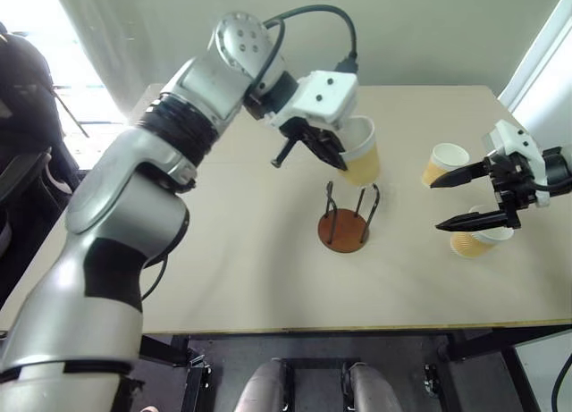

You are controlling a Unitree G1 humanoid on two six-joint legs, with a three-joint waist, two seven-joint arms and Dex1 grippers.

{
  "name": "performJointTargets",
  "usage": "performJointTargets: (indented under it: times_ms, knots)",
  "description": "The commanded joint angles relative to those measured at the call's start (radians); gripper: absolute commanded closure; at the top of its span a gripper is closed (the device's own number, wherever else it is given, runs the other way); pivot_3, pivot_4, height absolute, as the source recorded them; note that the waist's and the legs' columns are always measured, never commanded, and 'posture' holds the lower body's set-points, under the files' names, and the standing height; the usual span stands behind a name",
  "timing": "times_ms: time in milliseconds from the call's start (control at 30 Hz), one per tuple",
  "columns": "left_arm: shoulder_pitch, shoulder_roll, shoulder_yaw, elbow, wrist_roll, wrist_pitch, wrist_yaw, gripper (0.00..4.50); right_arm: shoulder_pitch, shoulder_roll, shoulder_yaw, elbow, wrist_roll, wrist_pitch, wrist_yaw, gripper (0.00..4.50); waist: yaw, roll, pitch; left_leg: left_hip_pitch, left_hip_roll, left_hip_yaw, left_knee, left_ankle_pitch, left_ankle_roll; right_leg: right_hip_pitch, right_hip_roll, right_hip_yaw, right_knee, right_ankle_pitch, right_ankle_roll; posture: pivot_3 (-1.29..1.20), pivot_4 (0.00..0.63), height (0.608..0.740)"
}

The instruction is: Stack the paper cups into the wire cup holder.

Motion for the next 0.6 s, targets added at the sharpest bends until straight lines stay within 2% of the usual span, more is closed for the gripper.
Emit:
performJointTargets:
  times_ms: [33,300,600]
  knots:
    - [-0.025,-0.005,0.004,0.009,0.029,-0.045,-0.032,4.42,-0.024,-0.037,-0.001,-0.02,0.026,0.001,0.007,0.0,0.0,0.0,0.0,0.0,0.0,0.0,0.0,0.0,0.0,0.0,0.0,0.0,0.0,-0.001,0.002,0.0,0.15,0.74]
    - [-0.028,-0.018,0.017,0.047,0.105,-0.109,-0.032,4.42,-0.042,-0.047,0.016,-0.013,0.032,0.001,0.007,0.0,0.001,0.0,0.0,0.0,0.0,0.0,0.0,0.0,0.001,0.0,0.0,0.0,0.0,-0.001,0.003,0.0,0.15,0.74]
    - [-0.016,-0.002,0.002,-0.002,0.083,-0.085,-0.032,4.42,-0.062,-0.054,0.036,0.002,0.035,-0.006,0.007,0.0,0.001,0.0,0.0,0.0,0.0,0.0,0.0,-0.001,0.001,0.0,0.0,0.0,0.0,0.0,0.0,0.0,0.15,0.74]
